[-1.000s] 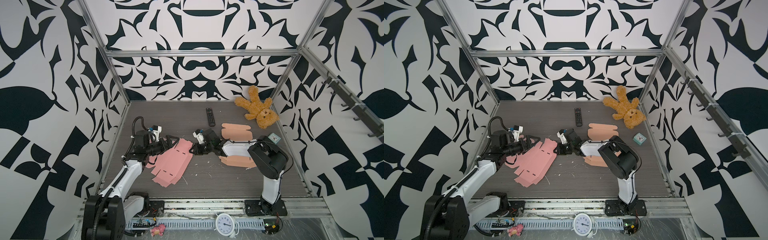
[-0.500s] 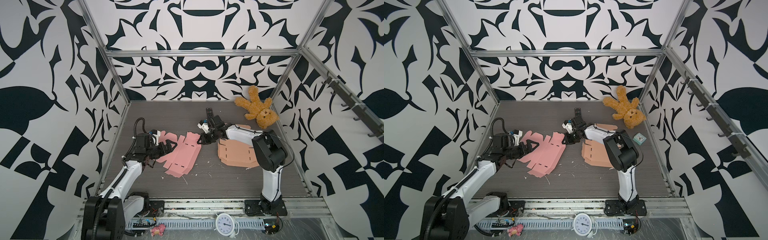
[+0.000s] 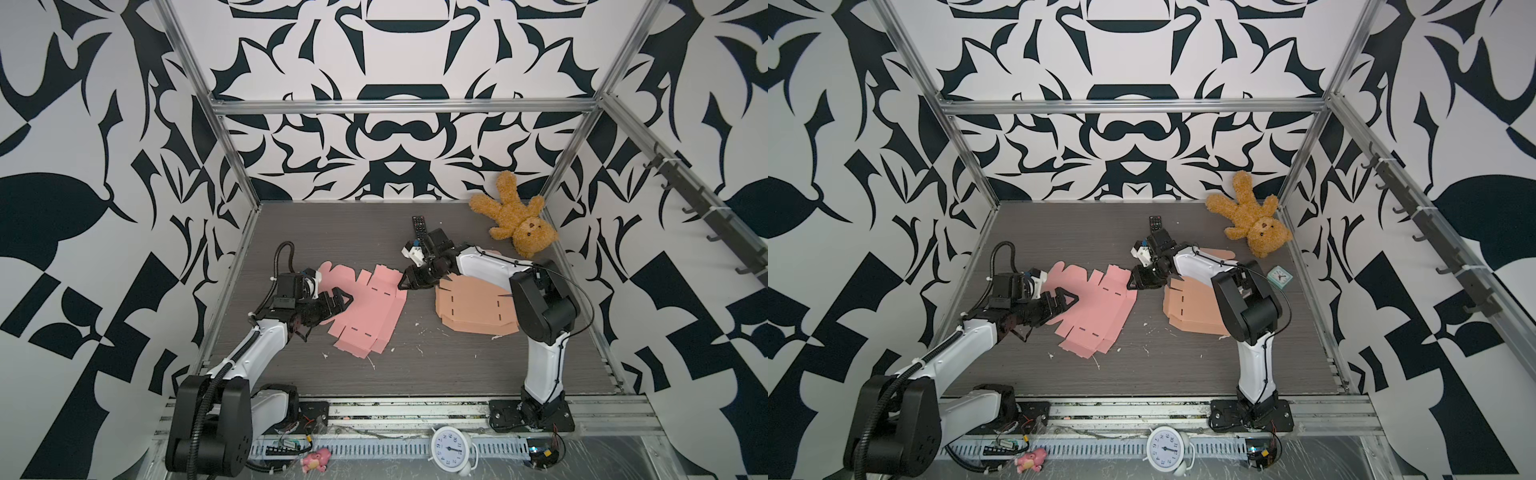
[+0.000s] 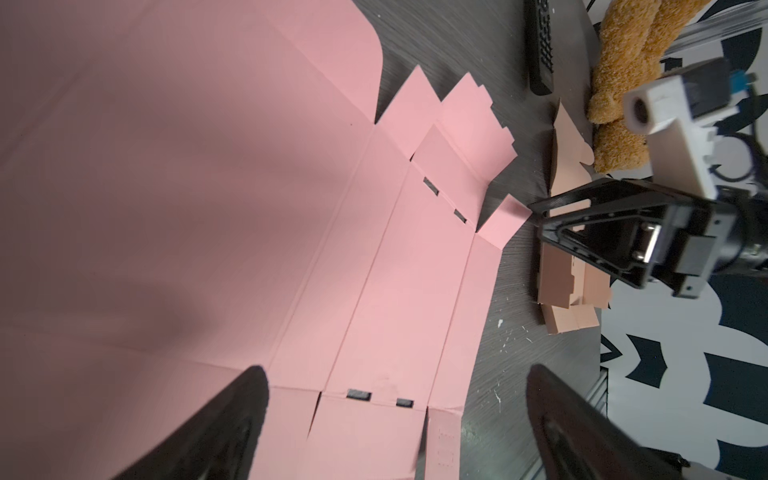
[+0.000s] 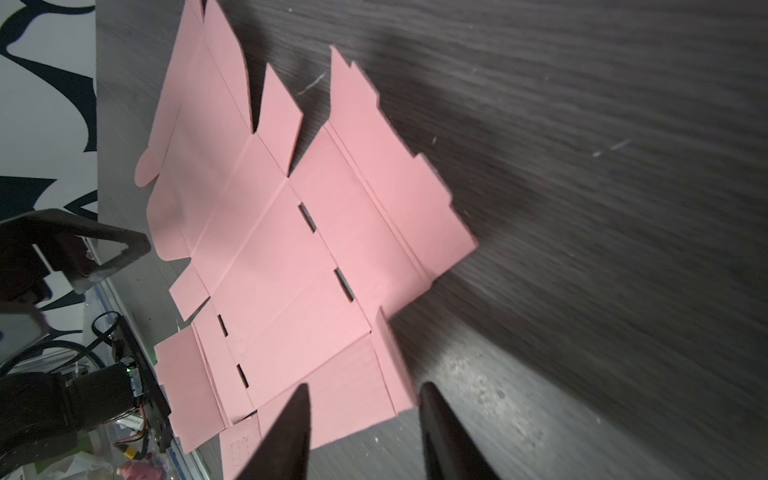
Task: Fold the paper box
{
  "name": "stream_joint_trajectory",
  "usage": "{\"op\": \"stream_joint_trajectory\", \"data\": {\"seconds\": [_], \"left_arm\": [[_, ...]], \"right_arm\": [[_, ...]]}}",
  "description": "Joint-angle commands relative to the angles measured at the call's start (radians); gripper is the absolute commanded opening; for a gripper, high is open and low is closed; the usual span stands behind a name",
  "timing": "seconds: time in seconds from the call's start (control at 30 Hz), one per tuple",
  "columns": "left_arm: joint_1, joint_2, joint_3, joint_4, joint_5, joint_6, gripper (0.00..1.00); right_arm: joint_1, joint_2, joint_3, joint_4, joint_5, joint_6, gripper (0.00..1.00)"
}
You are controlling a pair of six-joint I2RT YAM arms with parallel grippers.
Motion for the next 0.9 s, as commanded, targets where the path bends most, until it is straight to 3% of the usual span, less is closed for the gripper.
{"op": "stream_joint_trajectory", "data": {"seconds": [0.0, 0.2, 0.6, 0.87], "left_arm": [[-0.001, 0.007, -0.020, -0.003, -0.026, 0.009, 1.00], [-0.004, -0.058, -0.076, -0.008, -0.062, -0.048, 0.99], [-0.028, -0.127, -0.138, -0.026, -0.097, -0.112, 0.99], [-0.108, -0.107, -0.121, -0.052, -0.158, -0.124, 0.99]], "right_arm": [[0.018, -0.130, -0.018, 0.007, 0.071, 0.030, 0.56], [0.085, -0.254, -0.086, 0.005, 0.139, 0.060, 0.65], [0.156, -0.423, -0.239, 0.084, 0.201, 0.098, 0.65], [0.156, -0.465, -0.294, 0.072, 0.226, 0.092, 0.65]]}}
